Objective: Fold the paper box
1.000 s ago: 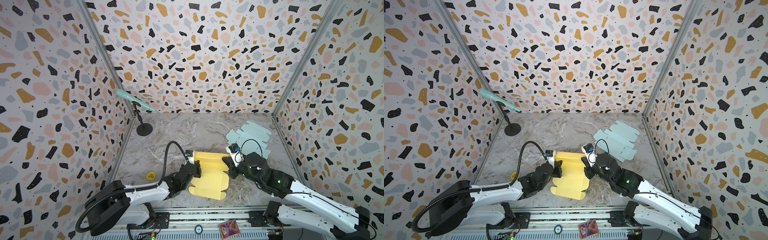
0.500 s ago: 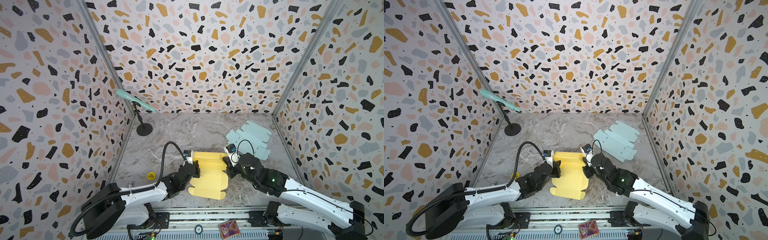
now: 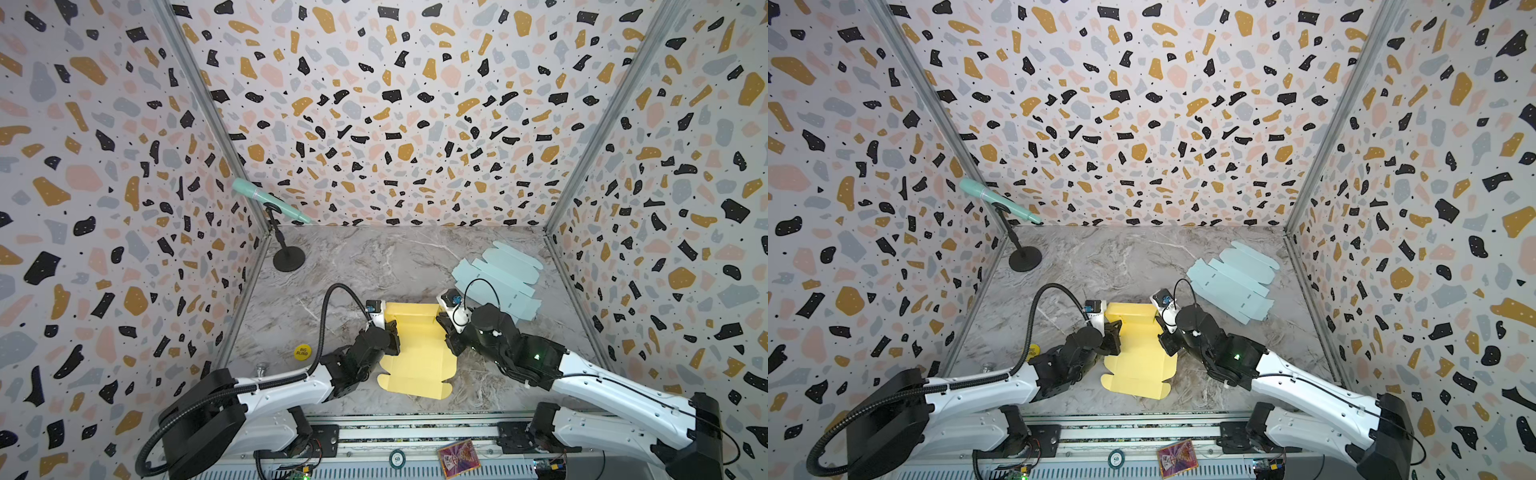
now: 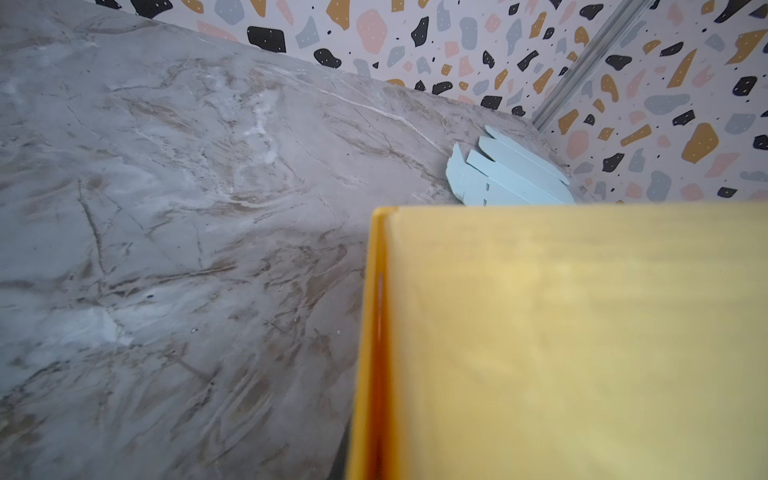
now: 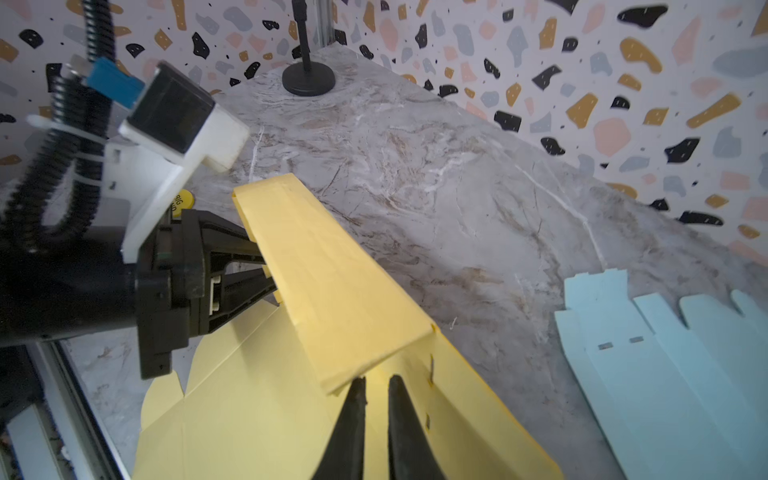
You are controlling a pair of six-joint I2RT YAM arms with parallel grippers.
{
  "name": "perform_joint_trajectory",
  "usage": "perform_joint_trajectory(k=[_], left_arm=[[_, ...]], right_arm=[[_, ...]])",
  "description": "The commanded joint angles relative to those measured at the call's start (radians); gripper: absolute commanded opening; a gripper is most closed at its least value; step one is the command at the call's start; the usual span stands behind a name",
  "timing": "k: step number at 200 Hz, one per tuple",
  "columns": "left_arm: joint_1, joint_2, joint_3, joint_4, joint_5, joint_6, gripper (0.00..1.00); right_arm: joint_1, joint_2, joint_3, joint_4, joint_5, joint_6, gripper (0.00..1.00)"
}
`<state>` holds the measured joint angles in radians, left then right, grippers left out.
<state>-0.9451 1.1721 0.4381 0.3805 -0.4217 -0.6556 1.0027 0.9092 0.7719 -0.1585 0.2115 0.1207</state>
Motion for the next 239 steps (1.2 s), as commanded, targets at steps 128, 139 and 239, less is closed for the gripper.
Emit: perform_joint_trajectory(k=[128,139,239], left_arm=[[0.176,-0.352,0.014,-0.136,0.252,0.04,0.0],[0.177,-0.357,0.014,-0.149,0.261,0.04,0.0],[0.177,-0.333,-0.001,-0.093,0.307,0.034,0.0]], right_arm=[[-0.341,-0.465,-0.523,0.709,-0.554,0.175,0.53],[-0.374,-0.429,-0.53,0.766,-0.594,0.199,0.52],[-0.348,-0.24,-0.496,0.905,-0.663,0.19,0.51]])
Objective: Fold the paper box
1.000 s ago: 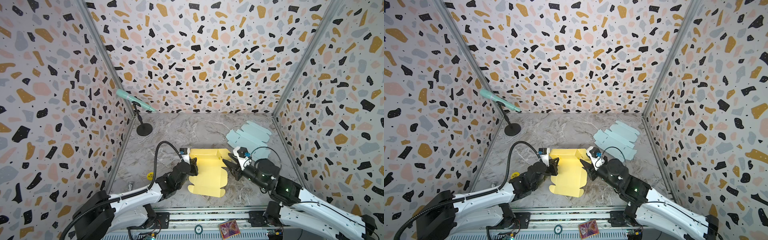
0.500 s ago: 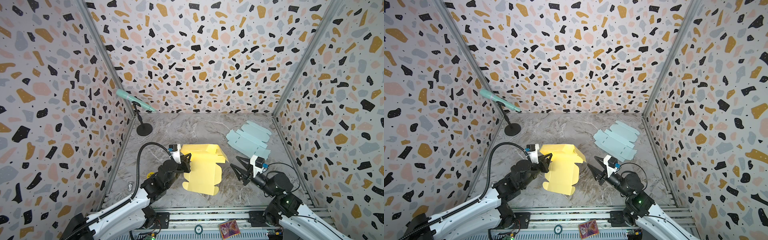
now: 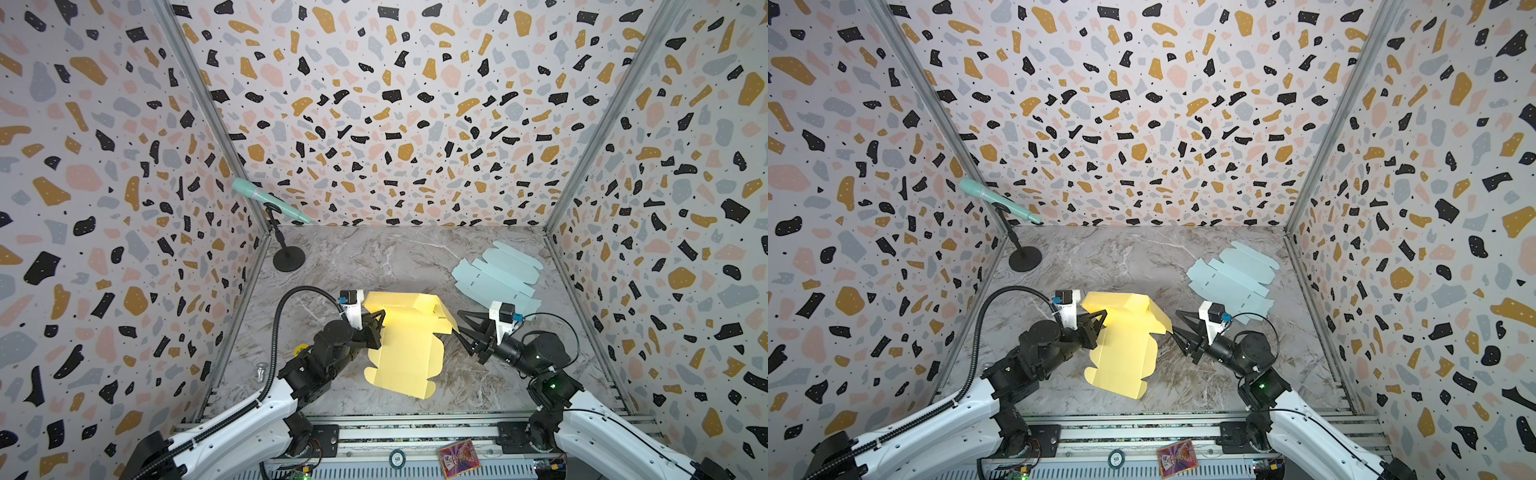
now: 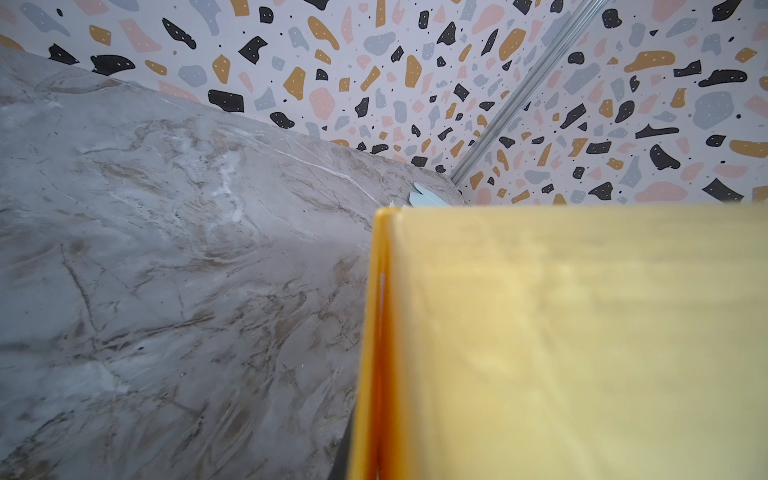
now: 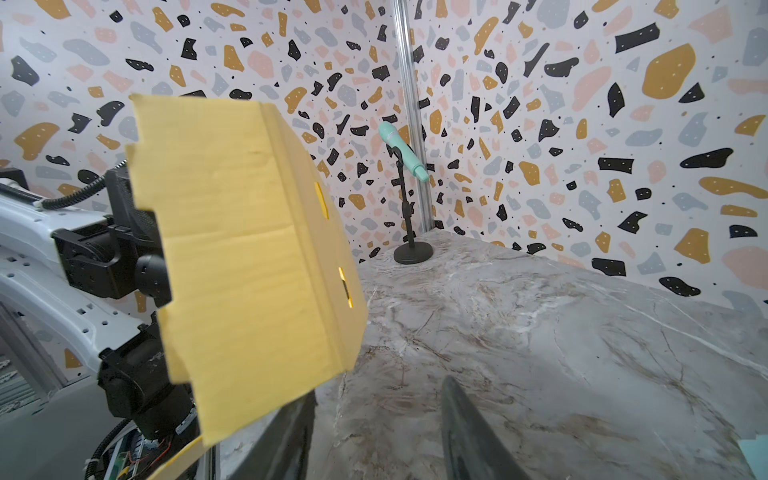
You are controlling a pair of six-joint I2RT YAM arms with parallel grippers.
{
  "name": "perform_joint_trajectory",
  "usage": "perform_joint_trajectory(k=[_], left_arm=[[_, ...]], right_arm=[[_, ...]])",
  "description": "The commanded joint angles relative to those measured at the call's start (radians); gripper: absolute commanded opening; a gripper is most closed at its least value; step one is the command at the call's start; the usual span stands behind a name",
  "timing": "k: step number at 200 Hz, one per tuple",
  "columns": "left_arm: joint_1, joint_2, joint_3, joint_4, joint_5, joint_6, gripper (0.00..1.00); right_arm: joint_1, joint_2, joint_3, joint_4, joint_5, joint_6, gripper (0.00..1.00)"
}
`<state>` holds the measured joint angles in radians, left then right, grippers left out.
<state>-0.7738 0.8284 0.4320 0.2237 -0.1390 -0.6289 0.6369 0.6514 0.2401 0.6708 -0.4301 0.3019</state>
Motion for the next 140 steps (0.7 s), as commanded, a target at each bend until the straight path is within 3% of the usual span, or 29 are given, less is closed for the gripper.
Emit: perform_joint_trajectory(k=[1,140], left_arm=[[0.005,0.012,0.005,0.065,0.025,0.008,0.0],[0.006,0.051,-0.019,0.103,0.047,0.006,0.0]], right_arm=[[0.018,0.019,0.036,0.076,-0.02,0.008,0.51],[0.086,0.199,0.044,0.227,0.073,0.096,0.51]])
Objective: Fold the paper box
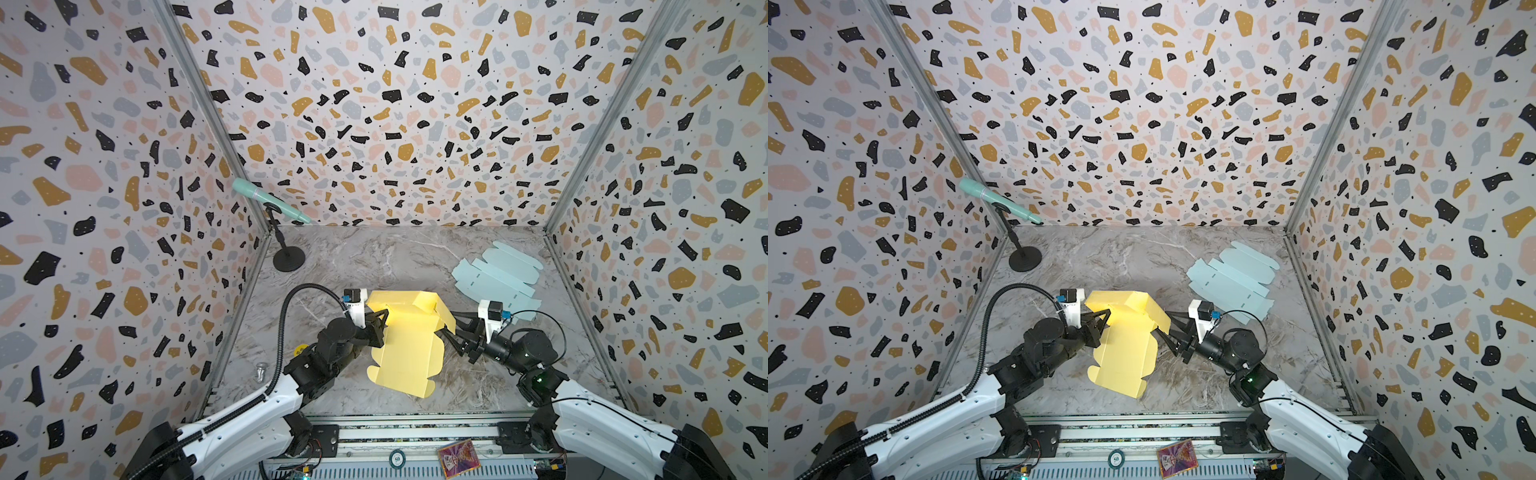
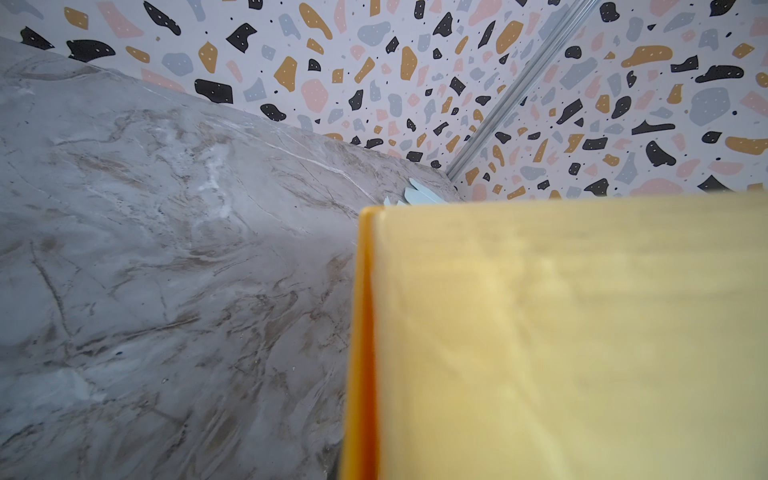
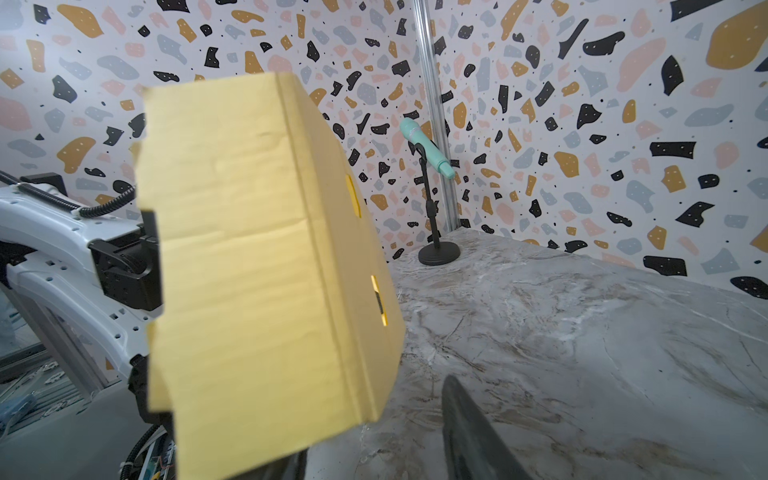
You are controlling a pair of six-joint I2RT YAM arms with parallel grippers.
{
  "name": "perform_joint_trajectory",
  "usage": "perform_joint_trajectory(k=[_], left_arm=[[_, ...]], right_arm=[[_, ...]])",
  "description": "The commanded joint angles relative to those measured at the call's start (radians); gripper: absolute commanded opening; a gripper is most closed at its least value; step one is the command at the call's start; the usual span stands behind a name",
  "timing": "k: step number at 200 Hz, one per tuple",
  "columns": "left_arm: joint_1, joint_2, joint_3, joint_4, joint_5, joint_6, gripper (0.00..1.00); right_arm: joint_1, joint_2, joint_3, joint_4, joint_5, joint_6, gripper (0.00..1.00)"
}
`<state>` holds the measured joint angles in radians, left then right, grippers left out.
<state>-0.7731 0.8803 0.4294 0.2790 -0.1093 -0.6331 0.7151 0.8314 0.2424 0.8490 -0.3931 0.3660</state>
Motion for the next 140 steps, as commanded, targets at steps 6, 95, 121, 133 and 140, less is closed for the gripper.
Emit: perform_joint_trajectory(k=[6,95,121,133,140], left_arm=[[0.005,-0.002,-0.018,0.048,0.017,0.01,0.0],[0.006,0.009,-0.026,0.041,0.021,0.027,0.0],[0.005,-0.01,-0.034,0.022,-0.008,0.036,0.0],[0.012,-0.021,-0.038,0.017,-0.009,0.04,0.0],[0.021,-0.02,-0.037,0.014,0.004,0.047,0.0]], right_arm=[[0.009,0.026,0.044,0.047,0.04,0.035,0.51],[0.052,0.091,0.087,-0.04,0.125,0.033,0.45],[0.053,0.035,0.094,-0.152,0.134,-0.012,0.45],[0.053,-0.008,0.097,-0.223,0.137,-0.045,0.45],[0.053,-0.033,0.103,-0.269,0.136,-0.068,0.45]])
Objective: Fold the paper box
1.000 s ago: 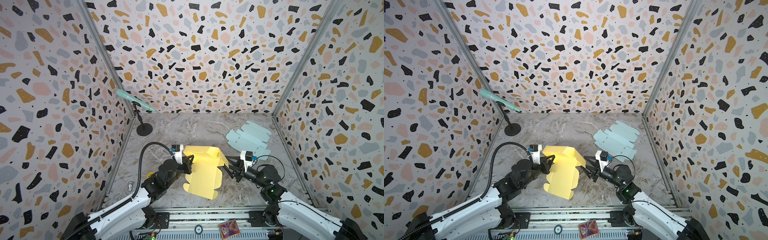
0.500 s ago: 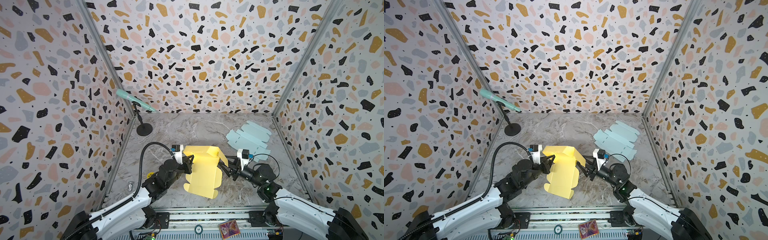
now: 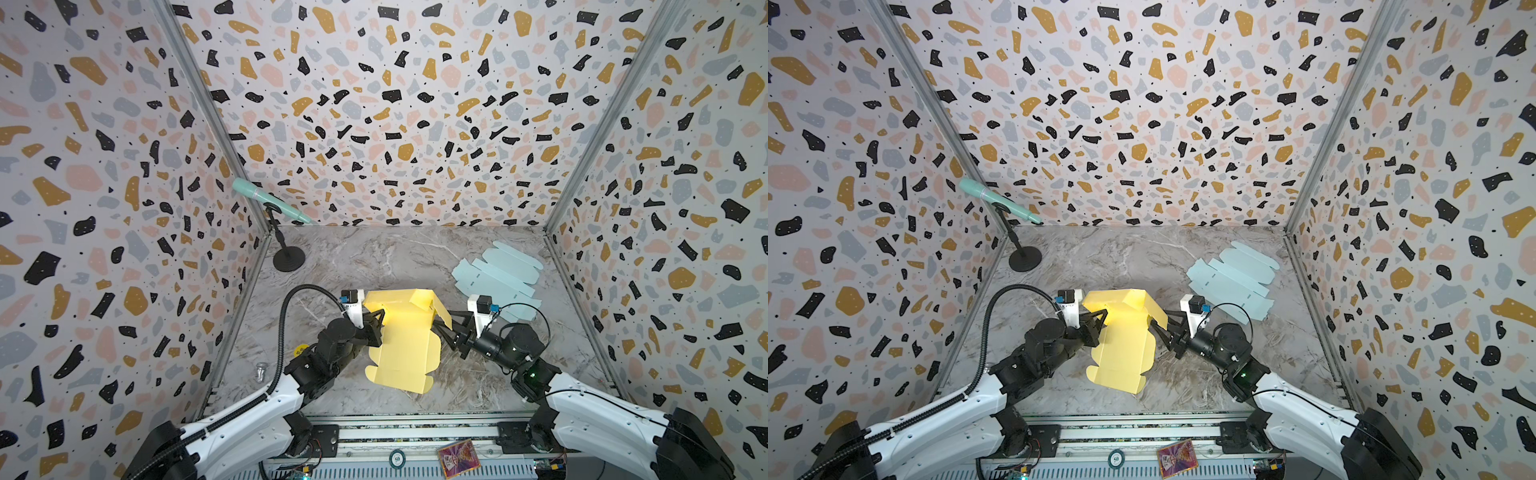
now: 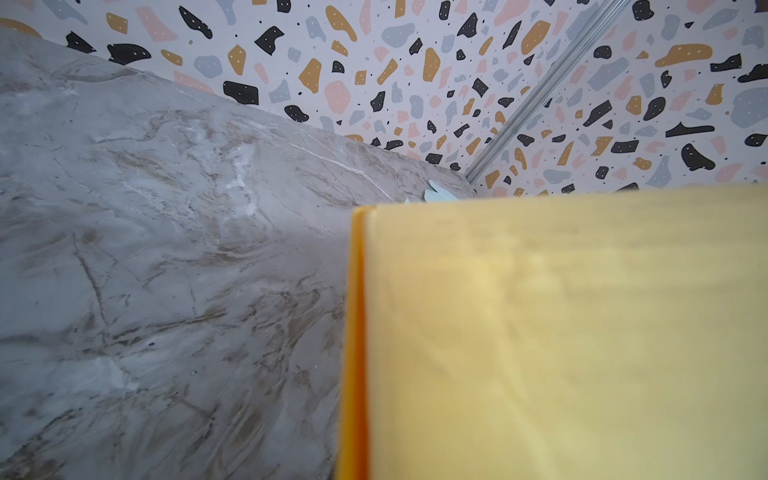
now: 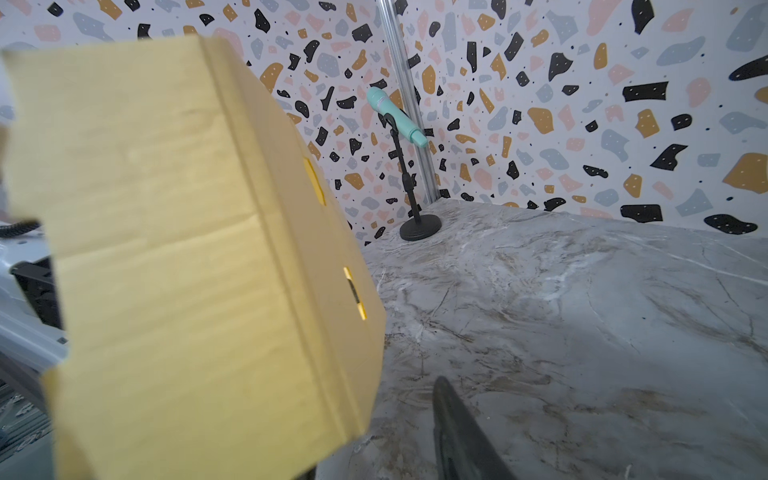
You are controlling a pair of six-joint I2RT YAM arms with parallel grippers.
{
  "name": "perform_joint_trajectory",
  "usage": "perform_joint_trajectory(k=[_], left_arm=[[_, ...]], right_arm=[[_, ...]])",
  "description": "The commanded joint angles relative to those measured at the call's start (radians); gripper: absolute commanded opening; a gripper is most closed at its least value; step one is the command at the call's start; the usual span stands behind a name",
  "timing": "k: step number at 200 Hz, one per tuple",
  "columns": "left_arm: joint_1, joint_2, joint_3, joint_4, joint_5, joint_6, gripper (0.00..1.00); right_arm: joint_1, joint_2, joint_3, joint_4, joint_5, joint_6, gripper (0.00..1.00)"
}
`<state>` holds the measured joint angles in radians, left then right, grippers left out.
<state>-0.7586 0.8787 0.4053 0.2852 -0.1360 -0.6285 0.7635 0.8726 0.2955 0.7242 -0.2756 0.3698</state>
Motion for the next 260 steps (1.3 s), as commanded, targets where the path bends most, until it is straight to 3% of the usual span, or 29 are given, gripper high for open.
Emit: perform_joint_trajectory(k=[1,45,112,179,260], left_arm=[[0.008,-0.018,-0.013,0.007,0.034,0.043,0.0],[0.086,0.003,-0.001,-0.008,0.155,0.077,0.0],[0.152,-0.002,0.019,-0.091,0.213,0.138,0.0],[0.154,0.047,0.066,-0.156,0.215,0.211,0.0],[0.154,0.107,0.044,-0.08,0.25,0.195,0.0]], right_arm=[[0.005,-0.079,0.052,-0.152,0.017,-0.074,0.45],[0.008,-0.25,0.049,-0.35,-0.058,-0.186,0.46],[0.005,-0.459,0.061,-0.487,0.002,-0.248,0.47],[-0.001,-0.205,0.188,-0.479,-0.033,-0.315,0.45],[-0.001,-0.08,0.176,-0.395,-0.112,-0.304,0.43]])
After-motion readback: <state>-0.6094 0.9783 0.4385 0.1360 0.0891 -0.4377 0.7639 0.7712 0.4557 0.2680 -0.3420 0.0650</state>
